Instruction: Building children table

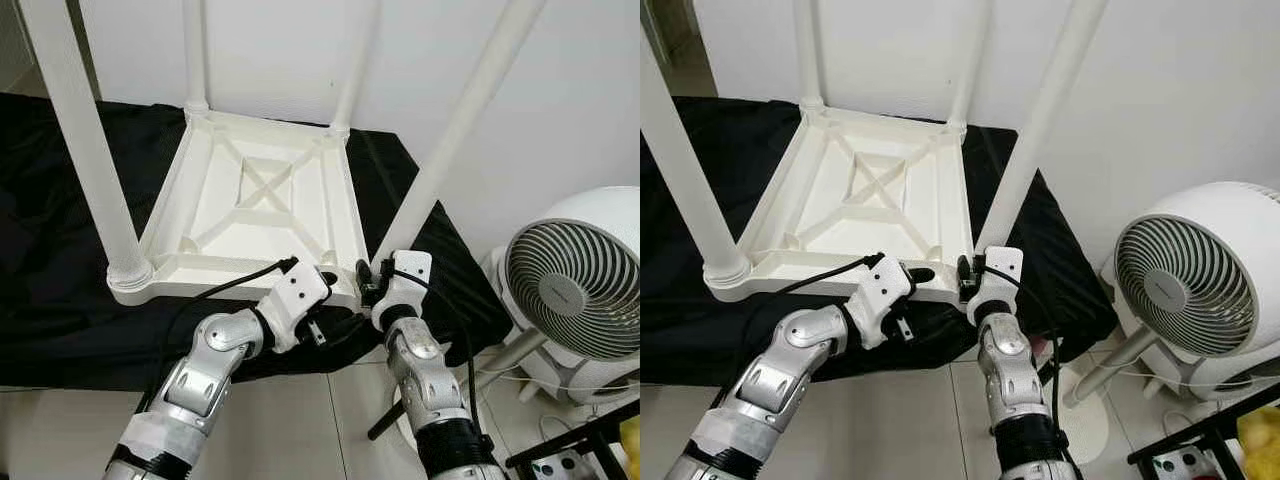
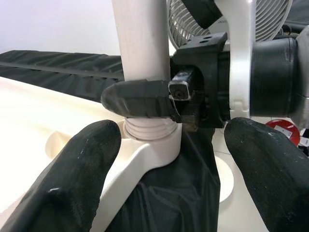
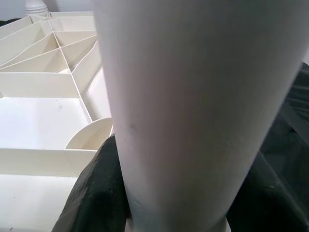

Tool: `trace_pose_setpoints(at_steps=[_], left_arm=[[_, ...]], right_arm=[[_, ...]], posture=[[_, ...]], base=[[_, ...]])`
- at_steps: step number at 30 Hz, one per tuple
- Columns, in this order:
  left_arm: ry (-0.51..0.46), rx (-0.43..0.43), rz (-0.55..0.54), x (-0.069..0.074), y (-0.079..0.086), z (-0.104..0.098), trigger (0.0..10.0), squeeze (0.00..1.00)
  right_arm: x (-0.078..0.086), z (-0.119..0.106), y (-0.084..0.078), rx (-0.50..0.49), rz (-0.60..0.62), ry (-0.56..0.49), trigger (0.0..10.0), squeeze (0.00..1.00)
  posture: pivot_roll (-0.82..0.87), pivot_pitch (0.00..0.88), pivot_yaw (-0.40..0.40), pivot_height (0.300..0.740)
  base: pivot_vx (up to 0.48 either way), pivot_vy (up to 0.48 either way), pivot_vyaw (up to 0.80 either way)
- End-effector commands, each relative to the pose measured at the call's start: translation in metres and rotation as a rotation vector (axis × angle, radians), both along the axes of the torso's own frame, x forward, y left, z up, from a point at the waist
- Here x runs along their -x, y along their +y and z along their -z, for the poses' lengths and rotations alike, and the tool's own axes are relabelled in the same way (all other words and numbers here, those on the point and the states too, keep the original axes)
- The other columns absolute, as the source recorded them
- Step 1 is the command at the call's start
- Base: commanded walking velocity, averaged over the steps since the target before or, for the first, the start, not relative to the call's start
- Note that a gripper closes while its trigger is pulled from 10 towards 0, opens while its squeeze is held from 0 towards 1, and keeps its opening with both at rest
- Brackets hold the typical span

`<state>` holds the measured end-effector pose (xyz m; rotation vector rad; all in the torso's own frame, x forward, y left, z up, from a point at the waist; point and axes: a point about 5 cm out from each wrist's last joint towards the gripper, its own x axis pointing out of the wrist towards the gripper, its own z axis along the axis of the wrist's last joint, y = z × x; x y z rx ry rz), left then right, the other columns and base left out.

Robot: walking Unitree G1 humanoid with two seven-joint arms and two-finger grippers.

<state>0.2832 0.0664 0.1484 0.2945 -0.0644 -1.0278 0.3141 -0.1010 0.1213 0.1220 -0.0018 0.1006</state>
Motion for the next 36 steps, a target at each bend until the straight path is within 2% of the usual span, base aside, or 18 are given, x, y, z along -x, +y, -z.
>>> trace_pose_setpoints(at_steps=[1,2,3,4,11,12,13,16,20,22,25,27,31,34,35,36], left_arm=[[-0.003,0.007,-0.012,0.001,-0.003,-0.001,10.0,0.00],[-0.003,0.007,-0.012,0.001,-0.003,-0.001,10.0,0.00],[-0.003,0.008,-0.013,0.001,-0.003,-0.001,10.0,0.00],[-0.003,0.008,-0.014,0.001,-0.003,-0.001,10.0,0.00],[-0.010,0.009,-0.022,0.001,0.000,-0.002,10.0,0.00],[-0.010,0.007,-0.023,0.001,0.000,-0.002,10.0,0.00],[-0.011,0.006,-0.024,0.000,0.000,-0.002,10.0,0.00],[-0.012,0.005,-0.024,0.000,0.000,-0.002,10.0,0.00],[-0.013,0.004,-0.023,-0.001,0.000,-0.003,10.0,0.00],[-0.013,0.004,-0.022,-0.001,0.000,-0.003,10.0,0.00],[-0.014,0.008,-0.021,-0.002,-0.001,-0.004,10.0,0.00],[-0.014,0.008,-0.021,-0.002,-0.001,-0.004,10.0,0.00],[-0.016,0.007,-0.023,-0.002,-0.001,-0.005,10.0,0.00],[-0.015,0.007,-0.026,-0.001,0.000,-0.005,10.0,0.00],[-0.015,0.007,-0.027,-0.001,0.001,-0.005,10.0,0.00],[-0.015,0.007,-0.027,-0.001,0.001,-0.005,10.0,0.00]], right_arm=[[0.004,0.011,-0.005,0.020,0.013,0.062,10.0,0.00],[0.004,0.011,-0.005,0.020,0.013,0.062,10.0,0.00],[0.004,0.011,-0.006,0.020,0.015,0.061,10.0,0.11],[0.005,0.011,-0.007,0.017,0.012,0.061,10.0,1.00],[0.006,0.010,-0.022,0.039,0.000,0.032,10.0,1.00],[0.006,0.010,-0.025,0.050,-0.032,0.027,10.0,1.00],[0.005,0.010,-0.033,0.071,-0.083,0.025,10.0,0.00],[0.003,0.011,-0.038,0.086,-0.130,0.026,10.0,0.00],[-0.004,0.000,-0.048,0.144,-0.348,-0.034,10.0,0.00],[-0.005,-0.002,-0.049,0.161,-0.387,-0.048,10.0,0.00],[-0.015,-0.001,-0.045,0.160,-0.513,-0.007,10.0,0.00],[-0.016,-0.001,-0.044,0.159,-0.527,-0.002,10.0,0.00],[-0.025,-0.003,-0.034,0.228,-0.631,-0.016,10.0,0.00],[-0.028,0.001,-0.032,0.249,-0.664,0.004,10.0,0.00],[-0.028,0.003,-0.032,0.255,-0.672,0.016,5.3,0.00],[-0.028,0.003,-0.032,0.255,-0.672,0.016,5.3,0.00]], posture=[[-0.05,0.000,-0.153,0.740],[-0.05,0.000,-0.153,0.740],[-0.04,0.000,-0.156,0.740],[-0.04,0.000,-0.157,0.740],[-0.04,0.000,-0.160,0.740],[-0.04,0.000,-0.160,0.740],[-0.04,0.000,-0.159,0.740],[-0.04,0.000,-0.159,0.740],[-0.05,0.000,-0.152,0.740],[-0.05,0.000,-0.152,0.740],[-0.05,0.000,-0.148,0.740],[-0.05,0.000,-0.148,0.740],[-0.04,0.000,-0.147,0.740],[-0.04,0.000,-0.148,0.740],[-0.04,0.000,-0.148,0.740],[-0.04,0.000,-0.148,0.740]], base=[[0.000,0.000,0.00],[0.000,0.000,0.00],[0.000,0.000,0.00],[0.000,0.000,0.00],[0.000,0.000,0.00],[0.000,0.000,0.00],[0.000,0.000,0.00],[0.000,0.000,0.00],[0.000,0.000,0.00],[0.000,0.000,0.00],[0.000,0.000,0.00],[0.000,0.000,0.00],[0.000,0.000,0.00],[0.000,0.000,0.00],[0.000,0.000,0.00],[0.000,0.000,0.00]])
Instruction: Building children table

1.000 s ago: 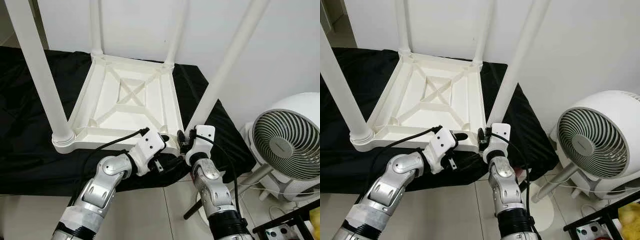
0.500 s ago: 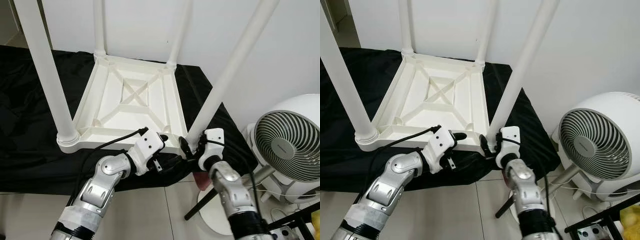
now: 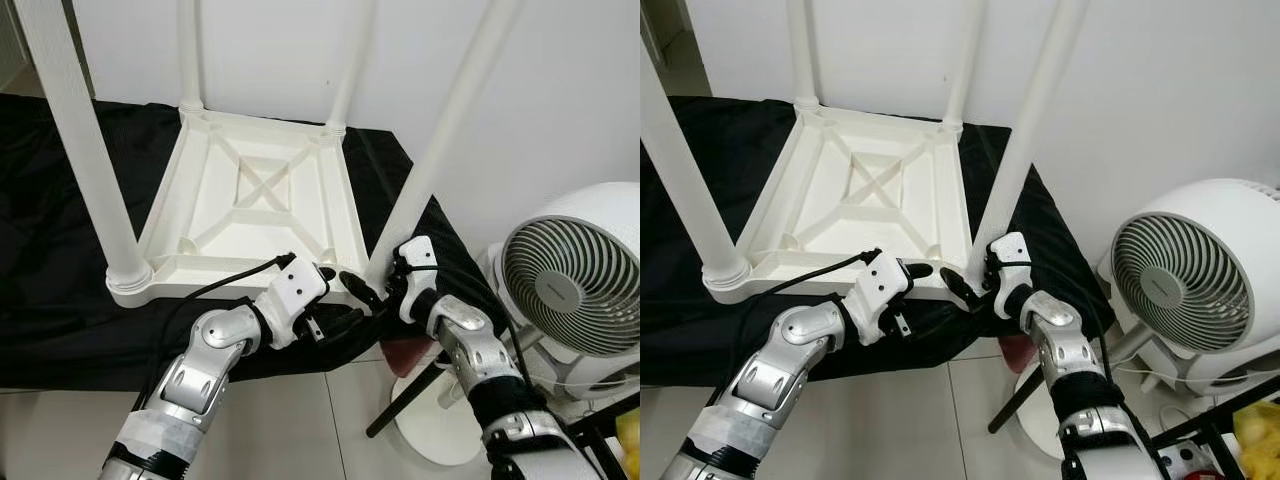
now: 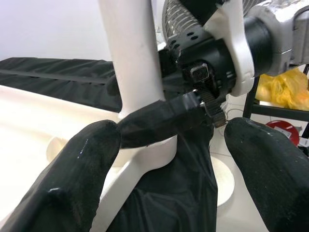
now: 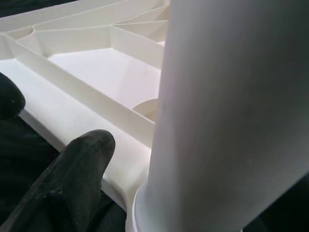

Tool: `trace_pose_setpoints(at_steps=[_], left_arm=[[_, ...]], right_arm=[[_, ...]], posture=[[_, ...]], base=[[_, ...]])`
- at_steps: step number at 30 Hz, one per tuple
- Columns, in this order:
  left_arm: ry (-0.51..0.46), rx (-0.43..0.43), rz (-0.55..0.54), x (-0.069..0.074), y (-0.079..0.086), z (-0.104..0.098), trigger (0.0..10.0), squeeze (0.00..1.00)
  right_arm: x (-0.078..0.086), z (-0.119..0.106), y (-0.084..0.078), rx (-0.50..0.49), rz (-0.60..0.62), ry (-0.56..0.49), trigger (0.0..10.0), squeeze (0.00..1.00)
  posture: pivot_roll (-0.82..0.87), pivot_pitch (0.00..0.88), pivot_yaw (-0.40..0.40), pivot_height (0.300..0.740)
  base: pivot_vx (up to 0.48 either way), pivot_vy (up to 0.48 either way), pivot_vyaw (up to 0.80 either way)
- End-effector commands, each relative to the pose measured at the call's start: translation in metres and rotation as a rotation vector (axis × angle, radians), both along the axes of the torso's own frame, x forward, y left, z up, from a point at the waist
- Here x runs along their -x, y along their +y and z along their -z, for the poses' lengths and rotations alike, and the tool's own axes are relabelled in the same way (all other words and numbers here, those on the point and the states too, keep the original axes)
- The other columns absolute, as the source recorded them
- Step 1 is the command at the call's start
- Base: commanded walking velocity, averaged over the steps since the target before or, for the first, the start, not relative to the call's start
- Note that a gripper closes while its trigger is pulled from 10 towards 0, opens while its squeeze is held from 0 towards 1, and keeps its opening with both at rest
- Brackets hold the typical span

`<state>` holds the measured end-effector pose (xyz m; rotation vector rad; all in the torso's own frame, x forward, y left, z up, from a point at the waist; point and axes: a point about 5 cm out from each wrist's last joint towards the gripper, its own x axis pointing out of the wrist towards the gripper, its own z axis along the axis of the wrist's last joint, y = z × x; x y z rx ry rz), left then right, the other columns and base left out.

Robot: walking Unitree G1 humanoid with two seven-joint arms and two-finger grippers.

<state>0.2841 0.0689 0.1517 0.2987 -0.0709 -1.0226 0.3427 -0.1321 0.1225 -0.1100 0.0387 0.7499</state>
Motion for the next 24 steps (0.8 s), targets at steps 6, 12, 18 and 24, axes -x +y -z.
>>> trace_pose_setpoints(at_steps=[6,12,18,24], left_arm=[[-0.006,0.011,-0.035,0.000,-0.001,-0.001,10.0,0.00],[0.000,0.013,-0.031,0.001,-0.002,0.000,10.0,0.00],[0.003,0.010,-0.021,0.002,-0.004,0.000,10.0,0.00],[0.004,0.011,-0.018,0.001,-0.004,0.000,10.0,0.00]], right_arm=[[0.000,0.008,-0.002,0.079,-0.069,0.013,0.0,0.00],[0.004,0.014,-0.005,0.056,-0.082,0.026,0.0,0.00],[0.006,0.015,-0.006,0.040,-0.054,0.018,10.0,0.00],[0.006,0.011,-0.005,-0.008,0.085,0.029,10.0,0.00]], posture=[[-0.03,0.000,-0.158,0.740],[-0.04,0.000,-0.155,0.740],[-0.05,0.000,-0.151,0.740],[-0.05,0.000,-0.150,0.740]], base=[[0.000,0.000,0.00],[0.000,0.000,0.00],[0.000,0.000,0.00],[0.000,0.000,0.00]])
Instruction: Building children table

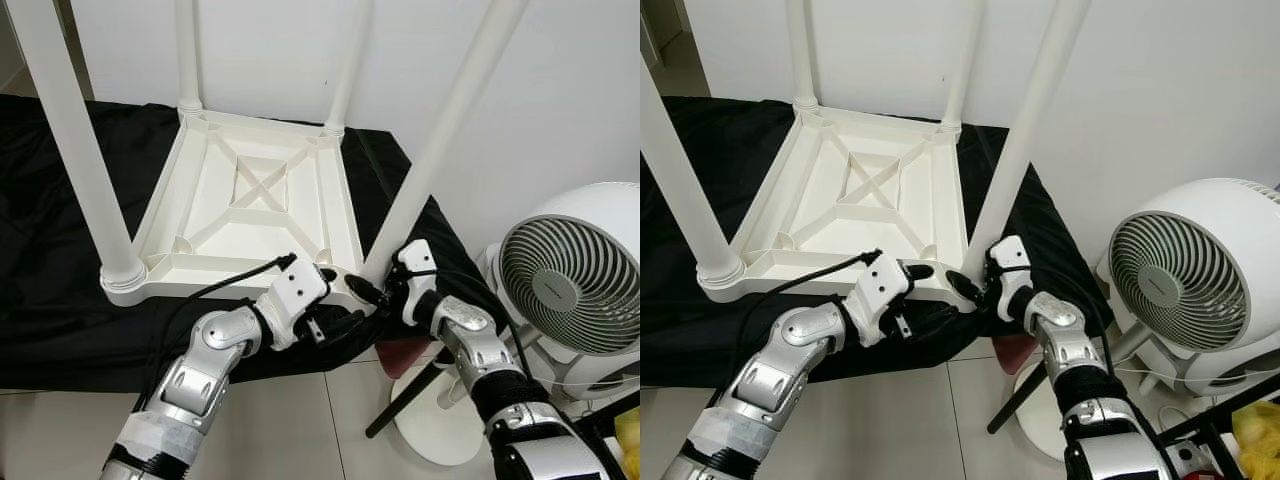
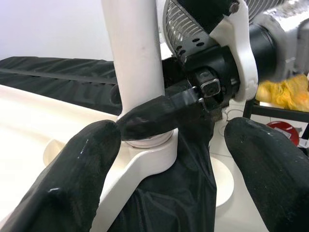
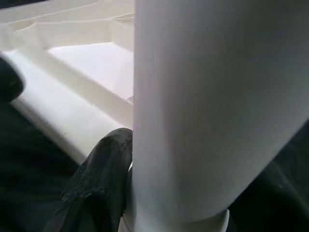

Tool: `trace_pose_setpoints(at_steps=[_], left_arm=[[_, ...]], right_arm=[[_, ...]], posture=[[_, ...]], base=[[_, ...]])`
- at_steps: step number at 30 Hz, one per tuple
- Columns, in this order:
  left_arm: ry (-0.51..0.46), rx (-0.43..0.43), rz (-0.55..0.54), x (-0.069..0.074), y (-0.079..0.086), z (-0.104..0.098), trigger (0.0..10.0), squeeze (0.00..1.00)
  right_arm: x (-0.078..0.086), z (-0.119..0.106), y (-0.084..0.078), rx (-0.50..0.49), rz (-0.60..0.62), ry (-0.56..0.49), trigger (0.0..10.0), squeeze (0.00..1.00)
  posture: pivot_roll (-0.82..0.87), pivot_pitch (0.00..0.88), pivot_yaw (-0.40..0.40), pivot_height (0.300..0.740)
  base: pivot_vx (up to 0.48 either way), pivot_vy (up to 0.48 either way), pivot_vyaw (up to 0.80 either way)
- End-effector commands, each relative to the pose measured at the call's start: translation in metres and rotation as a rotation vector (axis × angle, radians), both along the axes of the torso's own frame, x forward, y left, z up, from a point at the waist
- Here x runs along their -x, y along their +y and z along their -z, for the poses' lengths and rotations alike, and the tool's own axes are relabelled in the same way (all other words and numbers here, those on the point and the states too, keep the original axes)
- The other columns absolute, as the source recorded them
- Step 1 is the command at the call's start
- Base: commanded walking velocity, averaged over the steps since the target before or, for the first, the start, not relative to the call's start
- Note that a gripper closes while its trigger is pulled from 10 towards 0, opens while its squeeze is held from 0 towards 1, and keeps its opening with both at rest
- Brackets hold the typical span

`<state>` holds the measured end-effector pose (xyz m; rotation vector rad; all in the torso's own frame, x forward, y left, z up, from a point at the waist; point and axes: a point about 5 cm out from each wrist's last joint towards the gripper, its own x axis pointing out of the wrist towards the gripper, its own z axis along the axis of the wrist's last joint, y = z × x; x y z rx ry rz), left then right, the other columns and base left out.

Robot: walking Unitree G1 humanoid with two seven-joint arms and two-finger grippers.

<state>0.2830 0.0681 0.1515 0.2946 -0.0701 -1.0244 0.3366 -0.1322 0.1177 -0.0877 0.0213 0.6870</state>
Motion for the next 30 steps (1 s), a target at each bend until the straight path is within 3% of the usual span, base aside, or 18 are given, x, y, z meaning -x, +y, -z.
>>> trace_pose_setpoints(at_steps=[1,8,10,13,17,24,25,30], left_arm=[[0.000,0.009,-0.020,0.000,-0.003,-0.001,10.0,0.00],[-0.001,0.010,-0.019,0.000,-0.004,-0.001,10.0,0.00],[-0.001,0.010,-0.019,-0.001,-0.004,-0.001,10.0,0.00],[-0.002,0.011,-0.018,-0.001,-0.004,-0.001,10.0,0.00],[-0.007,0.011,-0.021,-0.001,-0.005,-0.001,10.0,0.00],[-0.007,0.017,-0.033,-0.001,-0.004,0.000,10.0,0.00],[-0.007,0.016,-0.032,-0.001,-0.004,0.000,10.0,0.00],[-0.010,0.012,-0.033,-0.001,-0.003,-0.001,10.0,0.00]], right_arm=[[0.002,0.004,-0.002,-0.008,0.060,0.039,10.0,0.00],[0.004,0.002,0.006,-0.052,0.176,0.042,10.0,0.00],[0.010,0.006,0.017,-0.102,0.309,0.063,10.0,0.00],[0.012,0.008,0.019,-0.113,0.345,0.073,10.0,0.00],[0.022,0.013,0.030,-0.151,0.509,0.103,10.0,0.00],[0.022,0.002,0.029,-0.199,0.540,0.090,10.0,0.00],[0.022,0.002,0.026,-0.211,0.542,0.098,10.0,1.00],[0.023,0.000,0.021,-0.245,0.528,0.086,10.0,1.00]], posture=[[-0.05,0.000,-0.151,0.740],[-0.05,0.000,-0.154,0.740],[-0.05,0.000,-0.155,0.740],[-0.05,0.000,-0.157,0.740],[-0.03,0.000,-0.171,0.740],[-0.03,0.000,-0.178,0.740],[-0.03,0.000,-0.178,0.740],[-0.02,0.000,-0.175,0.740]], base=[[0.000,0.000,0.00],[0.000,0.000,0.00],[0.000,0.000,0.00],[0.000,0.000,0.00],[0.000,0.000,0.00],[0.000,0.000,0.00],[0.000,0.000,0.00],[0.000,0.000,0.00]])
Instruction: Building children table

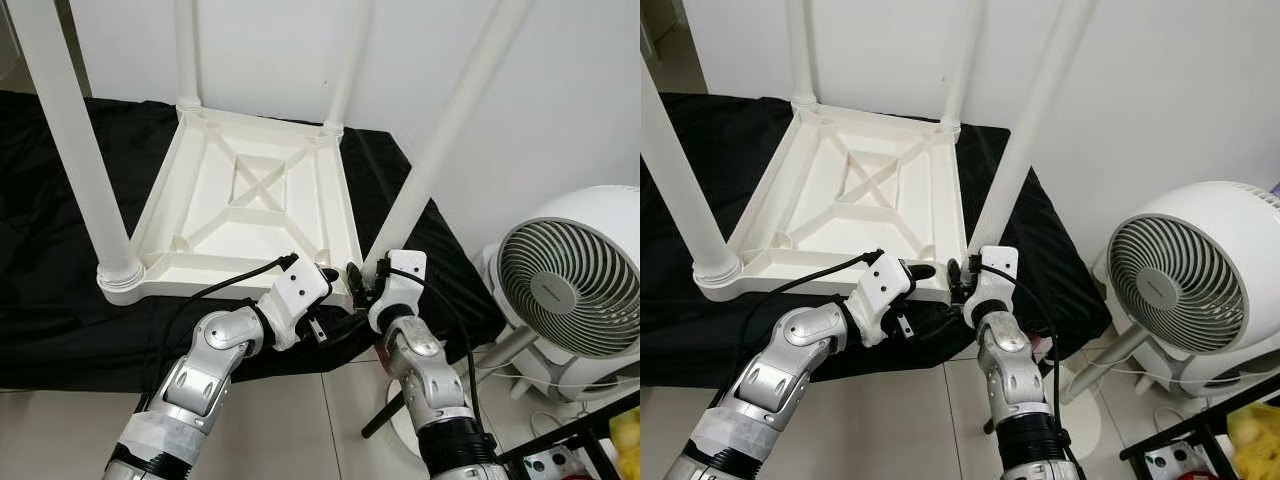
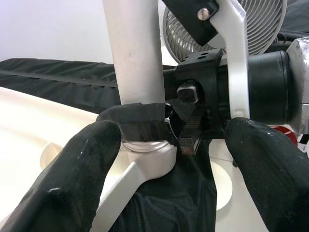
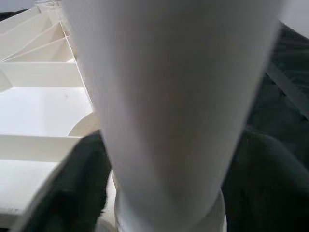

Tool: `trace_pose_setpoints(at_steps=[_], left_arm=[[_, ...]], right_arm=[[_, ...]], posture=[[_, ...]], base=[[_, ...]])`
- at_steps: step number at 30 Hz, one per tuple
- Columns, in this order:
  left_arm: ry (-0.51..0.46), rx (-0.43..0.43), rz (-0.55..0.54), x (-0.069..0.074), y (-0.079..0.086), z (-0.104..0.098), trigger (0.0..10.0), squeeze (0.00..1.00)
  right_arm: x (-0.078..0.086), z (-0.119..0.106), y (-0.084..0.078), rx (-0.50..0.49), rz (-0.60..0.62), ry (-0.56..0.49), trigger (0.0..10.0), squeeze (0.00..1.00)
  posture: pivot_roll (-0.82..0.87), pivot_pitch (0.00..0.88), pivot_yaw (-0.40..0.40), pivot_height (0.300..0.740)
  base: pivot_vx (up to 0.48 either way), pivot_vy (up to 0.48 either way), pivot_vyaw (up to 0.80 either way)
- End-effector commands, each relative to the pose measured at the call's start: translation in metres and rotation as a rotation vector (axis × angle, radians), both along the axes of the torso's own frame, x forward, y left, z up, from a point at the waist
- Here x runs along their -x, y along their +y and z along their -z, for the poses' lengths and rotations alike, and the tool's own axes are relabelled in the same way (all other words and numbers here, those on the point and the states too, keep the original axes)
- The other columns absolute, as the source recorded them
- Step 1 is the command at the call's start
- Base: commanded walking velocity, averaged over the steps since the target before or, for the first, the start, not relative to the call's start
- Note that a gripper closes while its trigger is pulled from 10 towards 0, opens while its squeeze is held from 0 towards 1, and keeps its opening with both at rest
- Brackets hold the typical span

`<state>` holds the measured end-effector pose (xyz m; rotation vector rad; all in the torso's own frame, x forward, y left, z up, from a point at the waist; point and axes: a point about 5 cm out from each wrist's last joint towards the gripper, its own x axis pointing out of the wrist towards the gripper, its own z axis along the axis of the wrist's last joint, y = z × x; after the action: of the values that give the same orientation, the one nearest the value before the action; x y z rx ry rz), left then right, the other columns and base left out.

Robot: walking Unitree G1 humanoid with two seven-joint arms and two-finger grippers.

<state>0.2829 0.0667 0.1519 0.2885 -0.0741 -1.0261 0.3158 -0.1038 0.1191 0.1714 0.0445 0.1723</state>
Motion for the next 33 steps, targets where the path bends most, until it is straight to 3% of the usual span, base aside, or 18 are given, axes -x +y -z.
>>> trace_pose_setpoints(at_steps=[1,4,5,6,13,14,15,16,21,22,23,24,33], left_arm=[[-0.011,0.004,-0.036,-0.002,-0.001,0.000,10.0,0.00],[-0.011,0.003,-0.037,-0.002,-0.001,0.000,10.0,0.00],[-0.011,0.002,-0.035,-0.002,-0.001,0.000,10.0,0.00],[-0.010,0.002,-0.034,-0.001,-0.001,0.000,10.0,0.00],[-0.009,0.001,-0.028,-0.001,-0.002,0.000,10.0,0.00],[-0.009,0.000,-0.022,-0.001,-0.003,0.000,10.0,0.00],[-0.009,0.000,-0.022,-0.001,-0.003,0.000,10.0,0.00],[-0.008,-0.014,0.001,0.001,-0.005,0.002,10.0,0.00],[-0.006,-0.030,0.016,0.004,-0.004,0.004,10.0,0.00],[-0.006,-0.035,0.019,0.005,-0.004,0.004,10.0,0.00],[-0.006,-0.037,0.021,0.006,-0.003,0.004,10.0,0.00],[-0.003,-0.040,0.023,0.006,-0.002,0.003,10.0,0.00],[-0.002,-0.047,0.008,0.006,0.002,0.002,10.0,0.00]], right_arm=[[0.002,0.000,-0.009,-0.003,-0.003,-0.008,10.0,1.00],[0.002,-0.001,-0.010,0.001,-0.012,-0.010,10.0,1.00],[0.002,-0.002,-0.010,0.010,-0.067,-0.022,10.0,0.59],[0.002,-0.003,-0.012,0.029,-0.136,-0.035,10.0,0.00],[0.000,-0.008,-0.019,0.126,-0.359,-0.089,10.0,0.00],[-0.005,-0.009,-0.023,0.168,-0.436,-0.097,10.0,0.00],[-0.005,-0.009,-0.023,0.168,-0.436,-0.097,10.0,0.00],[-0.017,-0.012,-0.029,0.223,-0.518,-0.107,10.0,0.00],[-0.026,-0.014,-0.029,0.267,-0.583,-0.110,9.6,0.00],[-0.027,-0.013,-0.029,0.272,-0.596,-0.106,4.9,0.00],[-0.028,-0.013,-0.029,0.271,-0.608,-0.103,4.9,0.00],[-0.029,-0.011,-0.028,0.274,-0.628,-0.083,0.0,0.00],[-0.030,0.004,-0.030,0.290,-0.690,-0.024,0.0,0.00]], posture=[[-0.02,0.000,-0.173,0.740],[-0.02,0.000,-0.173,0.740],[-0.02,0.000,-0.172,0.740],[-0.02,0.000,-0.169,0.740],[-0.04,0.000,-0.161,0.740],[-0.04,0.000,-0.157,0.740],[-0.04,0.000,-0.157,0.740],[-0.03,0.000,-0.161,0.740],[-0.02,0.000,-0.165,0.740],[-0.02,0.000,-0.167,0.740],[-0.02,0.000,-0.167,0.740],[-0.01,0.000,-0.169,0.740],[0.00,0.000,-0.176,0.740]], base=[[0.000,0.000,0.00],[0.000,0.000,0.00],[0.000,0.000,0.00],[0.000,0.000,0.00],[0.000,0.000,0.00],[0.000,0.000,0.00],[0.000,0.000,0.00],[0.000,0.000,0.00],[0.000,0.000,0.00],[0.000,0.000,0.00],[0.000,0.000,0.00],[0.000,0.000,0.00],[0.000,0.000,0.00]])
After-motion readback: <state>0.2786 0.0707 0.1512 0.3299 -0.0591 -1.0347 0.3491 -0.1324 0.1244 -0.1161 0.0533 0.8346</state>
